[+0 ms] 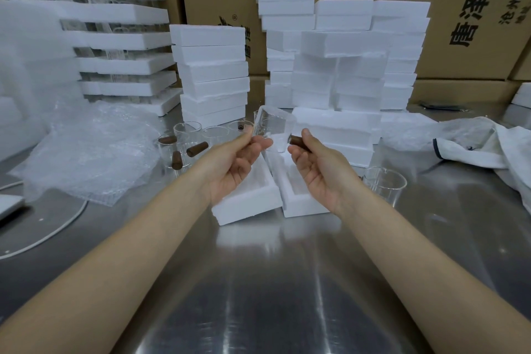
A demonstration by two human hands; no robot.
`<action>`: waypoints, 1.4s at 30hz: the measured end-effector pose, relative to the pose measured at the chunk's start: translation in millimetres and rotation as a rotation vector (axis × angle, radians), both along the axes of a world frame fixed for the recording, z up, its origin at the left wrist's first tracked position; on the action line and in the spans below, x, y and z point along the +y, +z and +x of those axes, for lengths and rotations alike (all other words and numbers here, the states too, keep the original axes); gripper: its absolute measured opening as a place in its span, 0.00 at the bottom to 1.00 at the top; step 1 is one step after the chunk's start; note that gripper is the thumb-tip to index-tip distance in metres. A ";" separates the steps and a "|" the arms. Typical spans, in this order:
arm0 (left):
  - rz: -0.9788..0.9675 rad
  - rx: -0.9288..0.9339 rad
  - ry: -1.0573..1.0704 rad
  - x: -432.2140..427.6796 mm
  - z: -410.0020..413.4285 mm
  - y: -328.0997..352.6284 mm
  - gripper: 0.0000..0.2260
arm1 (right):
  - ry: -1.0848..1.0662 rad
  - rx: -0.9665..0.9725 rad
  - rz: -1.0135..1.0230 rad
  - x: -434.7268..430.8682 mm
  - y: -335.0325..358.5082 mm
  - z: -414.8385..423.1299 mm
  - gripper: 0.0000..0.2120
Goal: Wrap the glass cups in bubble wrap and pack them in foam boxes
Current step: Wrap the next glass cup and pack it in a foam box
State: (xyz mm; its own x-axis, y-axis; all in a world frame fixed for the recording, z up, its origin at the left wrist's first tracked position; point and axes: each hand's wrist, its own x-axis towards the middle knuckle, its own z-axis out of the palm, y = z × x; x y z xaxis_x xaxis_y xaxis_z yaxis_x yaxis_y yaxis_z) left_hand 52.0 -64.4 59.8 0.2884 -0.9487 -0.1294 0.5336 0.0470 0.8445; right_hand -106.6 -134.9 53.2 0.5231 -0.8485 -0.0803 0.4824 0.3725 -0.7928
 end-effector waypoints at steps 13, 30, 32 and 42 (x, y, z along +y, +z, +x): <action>-0.378 -0.686 0.244 0.9 -5.5 -0.8 0.06 | 0.094 0.056 -0.223 5.1 2.3 3.8 0.11; -0.402 -0.924 0.274 -1.4 -3.4 -17.5 0.06 | 0.124 0.078 -0.127 3.5 3.3 1.7 0.23; -0.400 -0.926 0.278 -1.8 -3.2 -18.1 0.06 | 0.122 0.072 -0.117 2.9 2.4 1.4 0.20; -0.418 -0.882 0.316 -1.6 -5.1 -17.0 0.05 | 0.112 0.098 -0.123 1.8 0.8 3.7 0.21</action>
